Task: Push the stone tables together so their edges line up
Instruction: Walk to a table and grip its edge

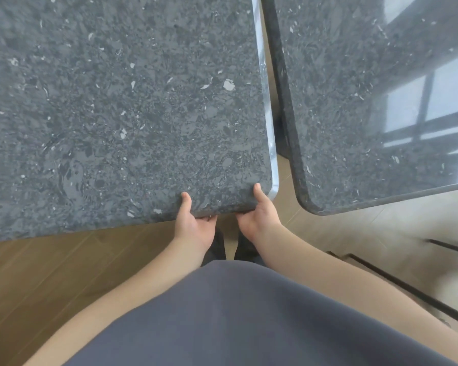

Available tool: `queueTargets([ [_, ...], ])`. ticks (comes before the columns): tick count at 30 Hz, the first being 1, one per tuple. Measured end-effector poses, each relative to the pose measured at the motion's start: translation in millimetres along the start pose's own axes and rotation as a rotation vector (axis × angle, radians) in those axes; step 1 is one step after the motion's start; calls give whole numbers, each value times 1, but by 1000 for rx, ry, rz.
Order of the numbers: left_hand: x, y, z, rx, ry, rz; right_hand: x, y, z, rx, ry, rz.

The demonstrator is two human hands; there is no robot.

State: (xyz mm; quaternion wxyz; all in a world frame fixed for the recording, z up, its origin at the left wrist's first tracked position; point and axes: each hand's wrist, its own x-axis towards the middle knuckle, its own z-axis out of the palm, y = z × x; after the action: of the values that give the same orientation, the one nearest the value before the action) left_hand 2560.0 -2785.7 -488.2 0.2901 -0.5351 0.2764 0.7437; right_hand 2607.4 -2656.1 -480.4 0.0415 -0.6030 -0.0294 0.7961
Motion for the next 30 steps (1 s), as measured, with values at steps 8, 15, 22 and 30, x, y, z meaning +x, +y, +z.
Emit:
queueTargets([
  [8, 9, -12, 11, -18, 44, 97, 10, -14, -4, -120, 42, 79],
  [15, 6, -13, 23, -18, 107, 148, 17, -20, -10, -124, 17, 138],
  [22, 10, -15, 23, -33, 156, 146, 16, -27, -10, -166, 35, 145],
  [30, 12, -25, 36, -25, 157, 158, 12, -48, -3, -189, 24, 135],
])
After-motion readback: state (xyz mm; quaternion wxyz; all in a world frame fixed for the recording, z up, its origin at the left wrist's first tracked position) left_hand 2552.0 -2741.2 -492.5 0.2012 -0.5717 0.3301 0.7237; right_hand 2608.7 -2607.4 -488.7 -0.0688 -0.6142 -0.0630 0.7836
